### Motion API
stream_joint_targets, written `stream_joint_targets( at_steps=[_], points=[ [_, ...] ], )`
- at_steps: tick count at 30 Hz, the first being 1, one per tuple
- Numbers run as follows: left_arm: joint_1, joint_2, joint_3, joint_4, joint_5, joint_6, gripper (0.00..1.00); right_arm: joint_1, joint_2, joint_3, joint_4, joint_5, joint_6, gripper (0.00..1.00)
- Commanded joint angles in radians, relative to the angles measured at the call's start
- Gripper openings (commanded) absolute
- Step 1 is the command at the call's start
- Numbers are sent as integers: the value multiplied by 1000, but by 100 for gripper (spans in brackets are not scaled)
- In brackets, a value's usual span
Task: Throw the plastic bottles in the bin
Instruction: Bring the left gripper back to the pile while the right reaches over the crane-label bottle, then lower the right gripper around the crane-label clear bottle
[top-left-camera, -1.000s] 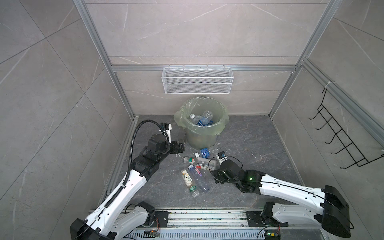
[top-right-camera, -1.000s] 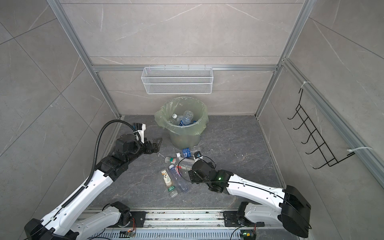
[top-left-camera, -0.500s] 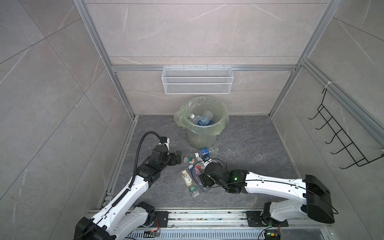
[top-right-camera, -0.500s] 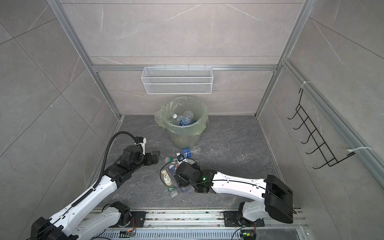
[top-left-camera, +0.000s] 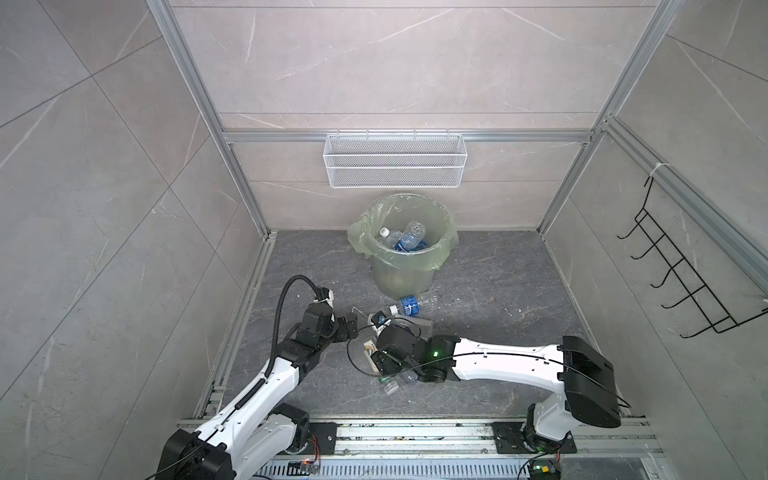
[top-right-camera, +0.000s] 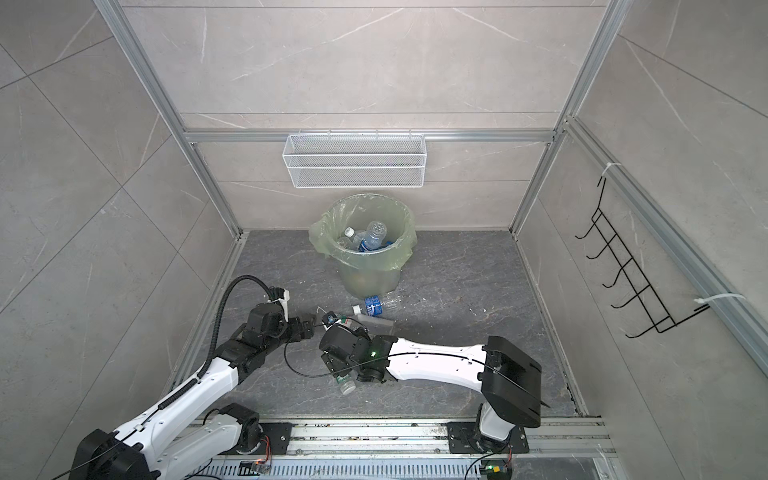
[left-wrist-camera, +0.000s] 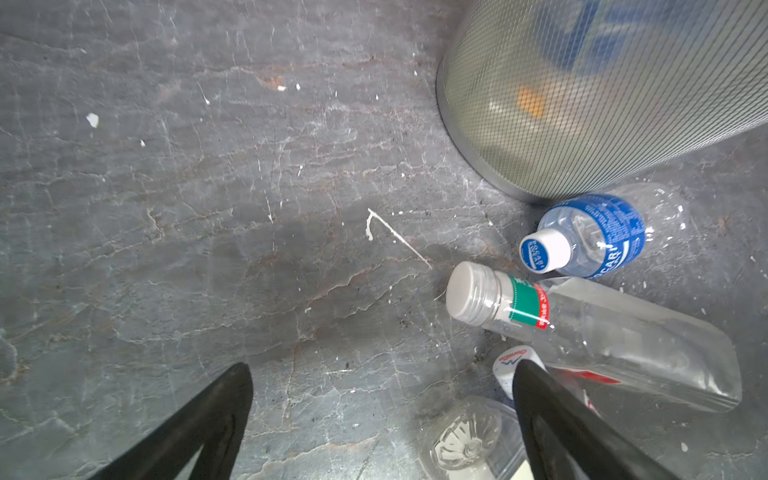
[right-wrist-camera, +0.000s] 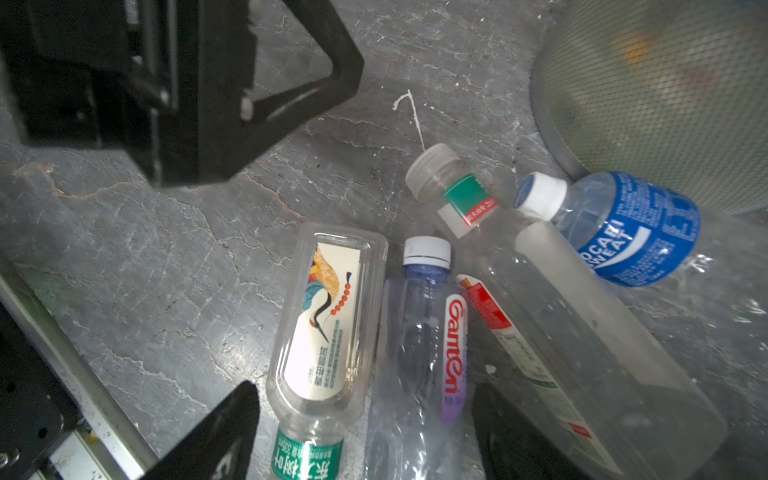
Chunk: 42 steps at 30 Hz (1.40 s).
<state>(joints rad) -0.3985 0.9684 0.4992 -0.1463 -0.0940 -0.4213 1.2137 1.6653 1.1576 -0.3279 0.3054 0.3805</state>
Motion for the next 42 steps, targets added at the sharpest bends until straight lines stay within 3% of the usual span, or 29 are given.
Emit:
stream_joint_targets(
  at_steps=[1,10,31,42],
  points=[
    [10,13,-8,76,22,-4,100,9,40,47,-34,-31,-1,82],
    [21,33,-71,158,54,9,100,15,139,117,-50,-78,27,80],
    [42,26,-87,185,83,0,100,15,273,185,-95,-60,33,80],
    [48,42,-87,196,96,-3,100,22,287,186,-85,-84,50,72]
  ],
)
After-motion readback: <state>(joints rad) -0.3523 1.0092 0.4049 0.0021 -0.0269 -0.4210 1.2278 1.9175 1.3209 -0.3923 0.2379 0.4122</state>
